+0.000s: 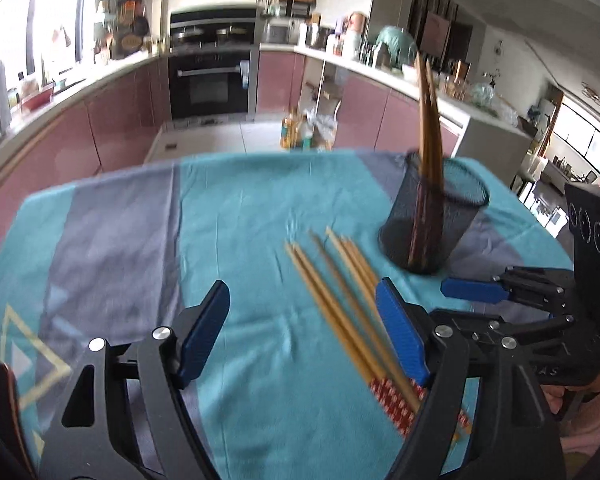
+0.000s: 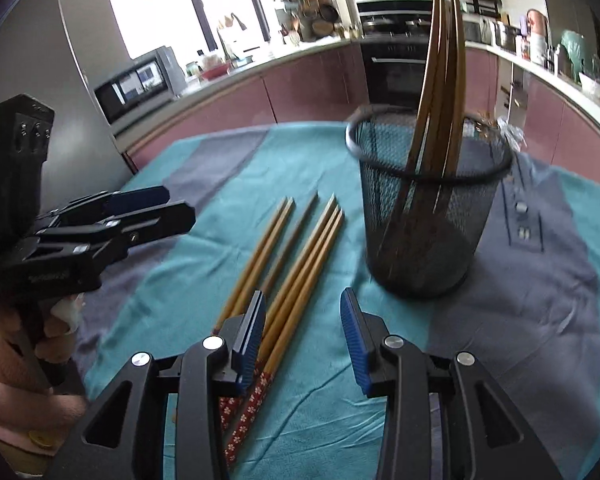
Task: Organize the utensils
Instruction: 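Withdraw both grippers from the cup back over the remaining chopsticks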
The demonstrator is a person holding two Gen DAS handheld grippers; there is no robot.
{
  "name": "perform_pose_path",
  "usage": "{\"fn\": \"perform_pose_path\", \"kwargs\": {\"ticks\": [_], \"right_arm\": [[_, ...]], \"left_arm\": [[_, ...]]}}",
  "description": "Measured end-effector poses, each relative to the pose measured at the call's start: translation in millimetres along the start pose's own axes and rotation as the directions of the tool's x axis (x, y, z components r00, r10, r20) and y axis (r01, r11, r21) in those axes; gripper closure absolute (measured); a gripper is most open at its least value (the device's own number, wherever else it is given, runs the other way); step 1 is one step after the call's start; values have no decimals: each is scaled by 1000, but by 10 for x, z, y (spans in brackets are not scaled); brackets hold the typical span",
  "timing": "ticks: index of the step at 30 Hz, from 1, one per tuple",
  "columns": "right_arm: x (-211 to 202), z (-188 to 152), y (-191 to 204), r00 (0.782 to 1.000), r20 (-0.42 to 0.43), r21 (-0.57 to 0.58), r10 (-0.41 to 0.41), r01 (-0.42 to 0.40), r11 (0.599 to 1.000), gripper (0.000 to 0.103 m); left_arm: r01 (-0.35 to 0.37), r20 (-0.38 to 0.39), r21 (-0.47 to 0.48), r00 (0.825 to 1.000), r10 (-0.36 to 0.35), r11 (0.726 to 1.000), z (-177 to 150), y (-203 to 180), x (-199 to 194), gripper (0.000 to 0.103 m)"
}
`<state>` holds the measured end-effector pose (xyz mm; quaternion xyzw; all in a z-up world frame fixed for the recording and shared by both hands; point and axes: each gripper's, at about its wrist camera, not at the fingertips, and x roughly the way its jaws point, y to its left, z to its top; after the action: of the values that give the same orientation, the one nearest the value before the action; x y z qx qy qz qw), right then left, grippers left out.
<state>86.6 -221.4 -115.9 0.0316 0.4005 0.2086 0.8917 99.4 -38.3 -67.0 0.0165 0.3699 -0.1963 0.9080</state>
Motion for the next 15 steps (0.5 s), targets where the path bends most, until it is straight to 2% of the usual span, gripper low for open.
{"fn": "perform_pose_path", "kwargs": {"ticks": [7,15], "right_arm": [[166,-115,36,999,-47,13,-27,27,1000,66],[208,-127,76,997,-52,8,-56,57,998,67]], "left_arm": [[-16,-80,-19,997,15,1000,-200,-7,232,31],[-23,-131,-1,991,23,1000,-285,-99,405,36]]}}
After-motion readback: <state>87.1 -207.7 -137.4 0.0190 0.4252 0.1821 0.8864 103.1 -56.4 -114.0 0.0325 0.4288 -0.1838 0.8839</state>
